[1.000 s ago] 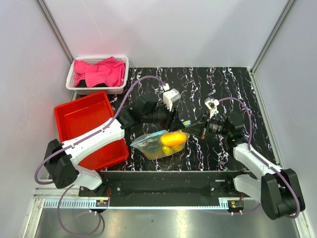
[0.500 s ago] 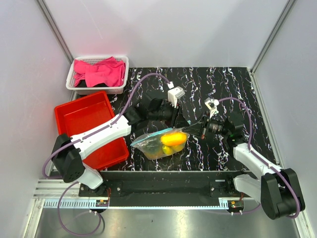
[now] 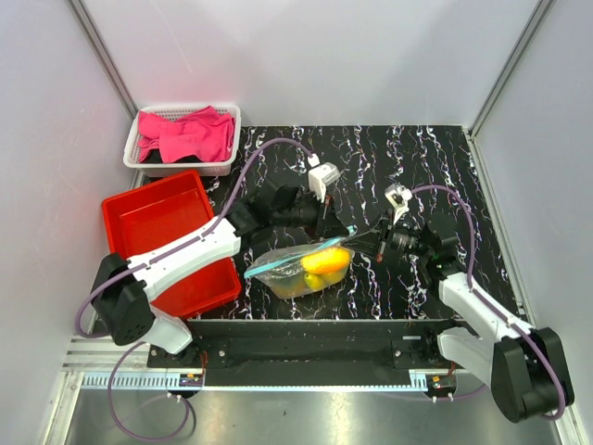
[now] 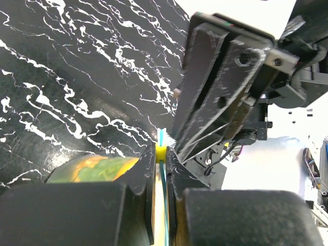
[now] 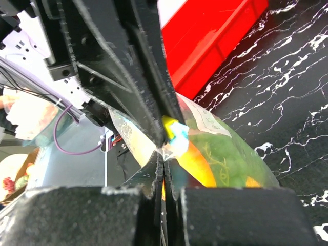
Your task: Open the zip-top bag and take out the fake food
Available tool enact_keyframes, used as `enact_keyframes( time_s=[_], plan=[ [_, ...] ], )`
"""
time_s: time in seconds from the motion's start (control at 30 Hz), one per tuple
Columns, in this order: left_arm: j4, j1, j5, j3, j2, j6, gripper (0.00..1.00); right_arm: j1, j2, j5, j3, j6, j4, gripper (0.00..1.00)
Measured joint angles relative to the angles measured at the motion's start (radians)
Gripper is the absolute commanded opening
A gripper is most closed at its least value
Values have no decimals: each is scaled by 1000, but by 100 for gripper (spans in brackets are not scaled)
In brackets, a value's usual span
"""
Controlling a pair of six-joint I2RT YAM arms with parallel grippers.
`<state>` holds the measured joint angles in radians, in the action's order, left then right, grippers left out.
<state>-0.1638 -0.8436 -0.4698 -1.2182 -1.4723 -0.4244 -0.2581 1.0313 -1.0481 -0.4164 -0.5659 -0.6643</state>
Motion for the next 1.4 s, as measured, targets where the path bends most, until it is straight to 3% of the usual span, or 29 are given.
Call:
enact_keyframes(
  time_s=[0.17,0.43,0.67,0.73,1.4],
  plan=[
    [27,2,-1,52,47,-2,0,-12,-76,35,6,34,68,0],
    [23,16,-16,114,131,-4,0,-16,-57,16,5,34,43,2],
    [-4,35,-48,114,131,-16,0,-9,49,-53,5,-63,-84,40],
    [-6,38,-57,114,131,-19,0,-8,54,-64,5,-80,-110,43],
    [-8,23,-108,114,130,-21,0,-8,72,-98,5,-146,-213,35]
  ],
)
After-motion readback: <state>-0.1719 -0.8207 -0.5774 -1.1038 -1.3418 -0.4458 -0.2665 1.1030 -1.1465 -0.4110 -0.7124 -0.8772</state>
